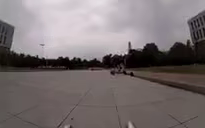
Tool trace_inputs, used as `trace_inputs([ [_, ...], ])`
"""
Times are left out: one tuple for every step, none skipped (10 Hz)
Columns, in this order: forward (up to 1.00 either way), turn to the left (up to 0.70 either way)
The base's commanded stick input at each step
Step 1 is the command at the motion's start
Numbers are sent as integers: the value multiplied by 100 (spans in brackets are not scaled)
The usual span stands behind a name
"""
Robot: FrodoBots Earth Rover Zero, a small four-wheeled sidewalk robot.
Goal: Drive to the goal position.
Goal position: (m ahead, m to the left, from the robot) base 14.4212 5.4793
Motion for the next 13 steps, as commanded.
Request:
trace_inputs([
  [70, 14],
  [70, 14],
  [70, 13],
  [70, 3],
  [70, 0],
  [70, 0],
  [70, 0],
  [70, 0],
  [70, 0],
  [70, 0],
  [70, 0],
  [70, 0],
  [70, 0],
])
